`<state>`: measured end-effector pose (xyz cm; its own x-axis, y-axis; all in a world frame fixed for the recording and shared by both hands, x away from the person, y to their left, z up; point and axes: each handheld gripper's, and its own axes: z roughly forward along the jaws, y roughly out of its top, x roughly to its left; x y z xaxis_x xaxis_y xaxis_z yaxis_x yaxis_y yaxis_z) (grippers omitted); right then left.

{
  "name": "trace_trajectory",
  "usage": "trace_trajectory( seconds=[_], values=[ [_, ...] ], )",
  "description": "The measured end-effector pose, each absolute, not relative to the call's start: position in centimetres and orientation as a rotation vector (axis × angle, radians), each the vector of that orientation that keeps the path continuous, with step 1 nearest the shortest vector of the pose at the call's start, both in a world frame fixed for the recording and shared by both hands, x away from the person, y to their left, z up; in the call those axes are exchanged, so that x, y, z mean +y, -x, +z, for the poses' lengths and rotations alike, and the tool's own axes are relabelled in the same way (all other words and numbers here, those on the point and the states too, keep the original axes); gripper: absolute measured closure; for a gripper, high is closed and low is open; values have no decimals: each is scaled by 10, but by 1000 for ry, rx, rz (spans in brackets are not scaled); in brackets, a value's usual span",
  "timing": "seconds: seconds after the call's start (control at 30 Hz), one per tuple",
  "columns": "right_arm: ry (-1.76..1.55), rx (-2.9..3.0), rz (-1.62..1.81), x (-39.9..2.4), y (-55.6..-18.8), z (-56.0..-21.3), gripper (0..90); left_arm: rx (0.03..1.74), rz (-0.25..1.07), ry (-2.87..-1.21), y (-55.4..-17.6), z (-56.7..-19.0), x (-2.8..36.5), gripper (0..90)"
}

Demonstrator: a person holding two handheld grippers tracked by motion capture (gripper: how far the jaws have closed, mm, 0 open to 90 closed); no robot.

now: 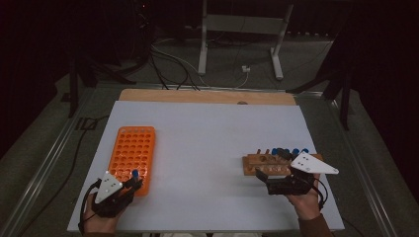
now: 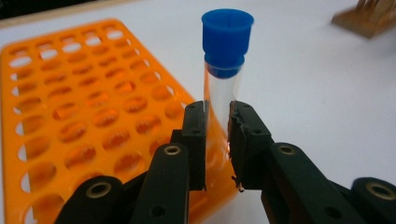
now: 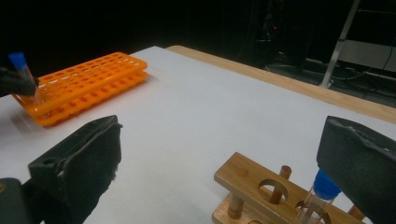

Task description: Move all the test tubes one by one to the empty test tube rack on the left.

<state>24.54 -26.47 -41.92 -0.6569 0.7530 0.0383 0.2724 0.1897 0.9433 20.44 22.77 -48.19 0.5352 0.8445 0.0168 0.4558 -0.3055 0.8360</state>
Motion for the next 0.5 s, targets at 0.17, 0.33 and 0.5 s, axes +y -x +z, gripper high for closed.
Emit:
trace_trajectory(
  seconds=[0.17, 0.33, 0.5],
  values=[
    [-959, 2035, 1468, -265, -245, -420, 0, 1056, 599, -2022, -205, -485, 224, 787],
    [-960, 2038, 1467, -264, -245, -420, 0, 1054, 599, -2027, -205, -486, 224, 787],
    [-963, 2037, 1465, -265, -246, -421, 0, 1059, 590, -2014, -205, -487, 225, 784]
  ],
)
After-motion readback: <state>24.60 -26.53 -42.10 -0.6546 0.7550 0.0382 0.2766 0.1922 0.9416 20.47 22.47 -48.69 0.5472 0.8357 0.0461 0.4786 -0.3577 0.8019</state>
